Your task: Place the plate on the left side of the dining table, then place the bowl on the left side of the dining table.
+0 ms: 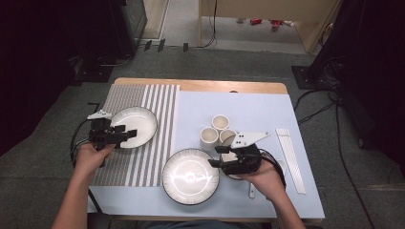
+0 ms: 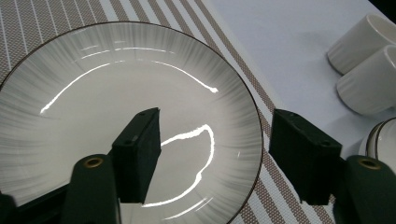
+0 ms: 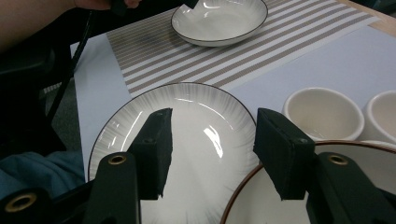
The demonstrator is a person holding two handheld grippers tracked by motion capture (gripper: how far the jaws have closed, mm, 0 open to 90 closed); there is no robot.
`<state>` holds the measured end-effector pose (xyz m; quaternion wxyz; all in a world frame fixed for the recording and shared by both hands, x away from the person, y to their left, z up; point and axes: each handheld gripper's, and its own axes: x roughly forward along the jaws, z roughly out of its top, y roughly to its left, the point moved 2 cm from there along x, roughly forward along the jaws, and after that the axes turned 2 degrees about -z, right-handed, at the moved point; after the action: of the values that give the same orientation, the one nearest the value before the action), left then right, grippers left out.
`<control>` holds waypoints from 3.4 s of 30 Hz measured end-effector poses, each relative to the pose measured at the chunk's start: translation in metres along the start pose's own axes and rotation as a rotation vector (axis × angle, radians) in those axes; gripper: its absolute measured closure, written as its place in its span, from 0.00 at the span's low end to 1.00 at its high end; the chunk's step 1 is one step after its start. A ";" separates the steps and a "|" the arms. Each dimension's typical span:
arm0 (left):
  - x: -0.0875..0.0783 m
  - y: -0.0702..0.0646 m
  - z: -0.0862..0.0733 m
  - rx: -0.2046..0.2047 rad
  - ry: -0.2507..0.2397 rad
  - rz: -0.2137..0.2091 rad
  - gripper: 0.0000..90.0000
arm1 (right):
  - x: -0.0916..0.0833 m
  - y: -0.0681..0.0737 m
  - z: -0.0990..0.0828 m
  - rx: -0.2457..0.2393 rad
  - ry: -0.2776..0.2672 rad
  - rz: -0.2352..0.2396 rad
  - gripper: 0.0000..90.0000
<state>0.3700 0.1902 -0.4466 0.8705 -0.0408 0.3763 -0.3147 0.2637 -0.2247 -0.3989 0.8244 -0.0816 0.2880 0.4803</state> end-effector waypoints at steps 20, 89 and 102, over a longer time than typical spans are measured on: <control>-0.002 -0.016 -0.012 0.040 0.019 -0.008 0.34 | -0.006 -0.018 0.007 0.012 0.013 0.000 0.52; 0.003 -0.052 -0.057 0.198 -0.002 -0.112 0.27 | -0.031 -0.058 -0.008 0.084 0.011 -0.094 0.53; 0.011 -0.058 -0.066 0.248 0.046 -0.118 0.27 | -0.037 -0.064 -0.009 0.086 -0.010 -0.109 0.55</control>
<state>0.3010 0.1481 -0.4827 0.8400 0.0523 0.3512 -0.4103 0.2997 -0.2895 -0.3952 0.8536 -0.0591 0.2994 0.4222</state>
